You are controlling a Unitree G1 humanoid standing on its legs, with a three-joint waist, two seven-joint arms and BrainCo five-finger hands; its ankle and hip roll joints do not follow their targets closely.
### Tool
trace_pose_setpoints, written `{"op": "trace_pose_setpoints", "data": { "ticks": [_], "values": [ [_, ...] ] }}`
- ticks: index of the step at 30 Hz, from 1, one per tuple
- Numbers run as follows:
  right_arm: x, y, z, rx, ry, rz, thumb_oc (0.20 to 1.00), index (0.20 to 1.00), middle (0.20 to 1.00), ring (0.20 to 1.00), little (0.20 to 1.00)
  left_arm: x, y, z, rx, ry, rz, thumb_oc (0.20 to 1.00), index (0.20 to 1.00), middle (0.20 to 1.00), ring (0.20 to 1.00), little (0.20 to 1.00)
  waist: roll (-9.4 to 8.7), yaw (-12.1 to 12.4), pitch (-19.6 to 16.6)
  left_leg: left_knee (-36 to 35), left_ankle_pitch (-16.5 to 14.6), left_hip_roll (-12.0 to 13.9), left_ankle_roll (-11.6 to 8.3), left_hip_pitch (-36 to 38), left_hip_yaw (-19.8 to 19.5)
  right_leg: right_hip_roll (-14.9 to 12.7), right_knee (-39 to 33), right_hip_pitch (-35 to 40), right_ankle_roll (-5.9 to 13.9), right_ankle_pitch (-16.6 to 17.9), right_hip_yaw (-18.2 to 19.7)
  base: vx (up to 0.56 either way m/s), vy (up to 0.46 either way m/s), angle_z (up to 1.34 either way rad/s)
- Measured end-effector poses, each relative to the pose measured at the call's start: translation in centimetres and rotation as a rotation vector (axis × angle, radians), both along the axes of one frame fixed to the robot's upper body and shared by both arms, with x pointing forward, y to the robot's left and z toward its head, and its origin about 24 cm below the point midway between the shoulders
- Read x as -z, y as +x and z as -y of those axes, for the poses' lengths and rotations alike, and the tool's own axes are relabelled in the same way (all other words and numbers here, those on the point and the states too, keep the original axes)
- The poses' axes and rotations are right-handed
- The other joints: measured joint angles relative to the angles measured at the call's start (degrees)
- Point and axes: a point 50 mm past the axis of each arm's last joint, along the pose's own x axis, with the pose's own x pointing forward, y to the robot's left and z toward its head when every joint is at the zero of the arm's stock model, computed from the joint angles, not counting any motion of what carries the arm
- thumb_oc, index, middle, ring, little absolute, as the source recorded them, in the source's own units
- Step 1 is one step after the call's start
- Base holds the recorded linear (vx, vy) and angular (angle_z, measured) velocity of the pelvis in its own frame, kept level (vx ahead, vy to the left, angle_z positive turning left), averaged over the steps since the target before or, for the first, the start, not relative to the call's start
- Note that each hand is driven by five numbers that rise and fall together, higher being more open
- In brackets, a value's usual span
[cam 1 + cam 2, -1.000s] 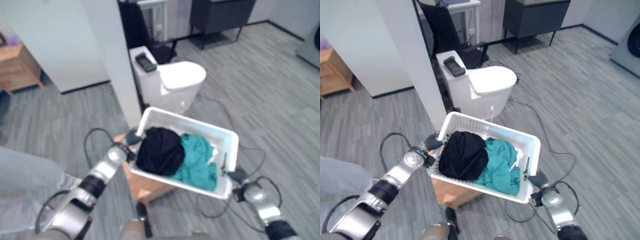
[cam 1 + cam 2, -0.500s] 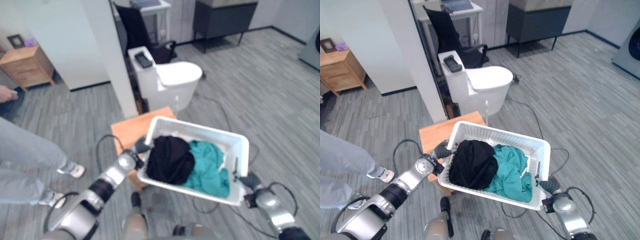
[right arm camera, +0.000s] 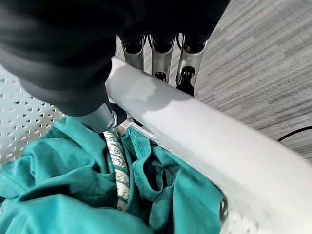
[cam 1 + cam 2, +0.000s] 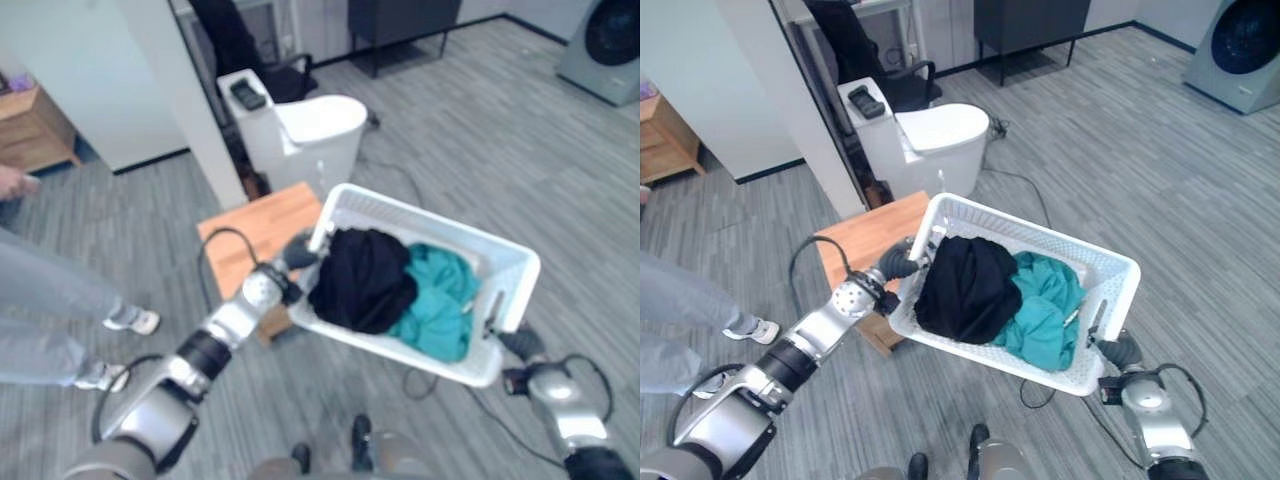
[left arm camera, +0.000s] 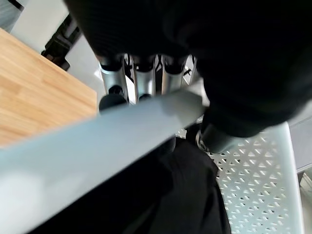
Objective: Grab the laundry basket,head to the washer,open it,put in the laundry and shut it.
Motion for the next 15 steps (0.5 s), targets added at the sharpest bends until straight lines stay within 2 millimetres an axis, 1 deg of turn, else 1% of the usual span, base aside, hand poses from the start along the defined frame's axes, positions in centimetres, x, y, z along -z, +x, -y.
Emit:
{"op": "trace_pose_setpoints", "data": {
  "ticks": [1,2,4,5,6,8,10,11,12,15],
  "values": [
    [0.2,-0.1,-0.2,-0.002,0.006,-0.004,0.200,0.200,0.200,0.200,0.200,0.3,0.0,-0.2,-0.005,0.007,-0.010,0.200,0.200,0.200,0.200,0.200,-0.03,-0.10,0.00,0.44,1.00,-0.23,-0.71,-0.07,1.71,0.08,-1.51,0.24,0.48,1.52,1.00,-0.06,0.133,-0.39],
    [0.2,0.0,-0.3,-0.005,0.006,-0.003,0.200,0.200,0.200,0.200,0.200,0.5,0.0,-0.3,-0.011,0.014,-0.018,0.200,0.200,0.200,0.200,0.200,0.11,-0.05,-0.15,0.27,1.16,-0.44,-0.47,-0.03,2.37,0.05,-2.29,0.30,1.12,2.25,1.47,-0.07,0.122,-0.48],
    [0.2,0.1,-0.4,-0.015,-0.003,-0.005,0.200,0.200,0.200,0.200,0.200,0.6,0.0,-0.6,-0.015,0.025,-0.020,0.200,0.200,0.200,0.200,0.200,0.23,0.09,-0.25,0.10,1.33,-0.96,-0.28,-0.04,3.98,-0.24,-3.76,0.09,1.35,3.38,2.28,-0.08,0.122,-0.47],
    [0.2,0.1,-0.5,-0.027,-0.002,-0.010,0.200,0.200,0.200,0.200,0.200,0.6,0.1,-0.9,-0.022,0.032,-0.020,0.200,0.200,0.200,0.200,0.200,0.21,0.03,-0.31,0.13,1.52,-1.47,0.14,0.01,5.17,-0.28,-5.48,0.25,2.13,4.91,3.47,-0.07,0.135,-0.51],
    [0.1,0.1,-0.6,-0.034,0.001,-0.007,0.200,0.200,0.200,0.200,0.200,0.6,0.1,-1.0,-0.024,0.035,-0.019,0.200,0.200,0.200,0.200,0.200,0.24,0.05,-0.33,0.08,1.45,-1.68,0.47,0.01,6.24,-0.36,-6.22,0.23,2.01,5.40,3.99,-0.05,0.110,-0.52],
    [-0.1,0.1,-0.8,-0.047,0.001,0.004,0.200,0.200,0.200,0.200,0.200,0.6,0.1,-1.4,-0.030,0.043,-0.018,0.200,0.200,0.200,0.200,0.200,0.29,-0.15,-0.37,0.06,1.31,-2.05,1.07,0.05,8.07,-1.00,-7.22,0.21,2.21,6.17,3.96,-0.01,0.045,-0.42],
    [-0.1,0.0,-0.9,-0.059,0.006,0.000,0.200,0.200,0.200,0.200,0.200,0.5,0.2,-1.4,-0.031,0.040,-0.017,0.200,0.200,0.200,0.200,0.200,0.13,-0.42,-0.69,-0.01,1.06,-2.33,1.54,0.14,9.76,-1.96,-8.12,0.48,2.51,7.17,2.60,0.01,0.031,-0.35],
    [0.0,-0.2,-0.9,-0.058,0.007,-0.005,0.200,0.200,0.200,0.200,0.200,0.5,0.2,-1.4,-0.031,0.040,-0.017,0.200,0.200,0.200,0.200,0.200,-0.02,-0.51,-0.86,-0.02,1.04,-2.49,1.58,0.15,9.82,-2.15,-8.41,0.59,2.20,7.96,2.45,0.01,0.000,-0.12],
    [0.1,-0.3,-0.8,-0.055,0.008,-0.008,0.200,0.200,0.200,0.200,0.200,0.5,0.2,-1.3,-0.029,0.035,-0.017,0.200,0.200,0.200,0.200,0.200,-0.06,-1.33,-0.88,-0.15,1.04,-2.61,1.58,0.35,9.68,-2.13,-9.32,1.30,1.84,8.68,2.28,0.00,0.000,0.00],
    [0.0,-0.3,-0.7,-0.058,0.008,-0.009,0.200,0.200,0.200,0.200,0.200,0.5,0.2,-1.2,-0.030,0.034,-0.017,0.200,0.200,0.200,0.200,0.200,-0.05,-1.87,-0.92,-0.92,1.04,-2.45,1.57,1.14,9.58,-1.73,-12.03,3.12,1.49,9.91,2.05,0.01,-0.012,0.00]
  ]
}}
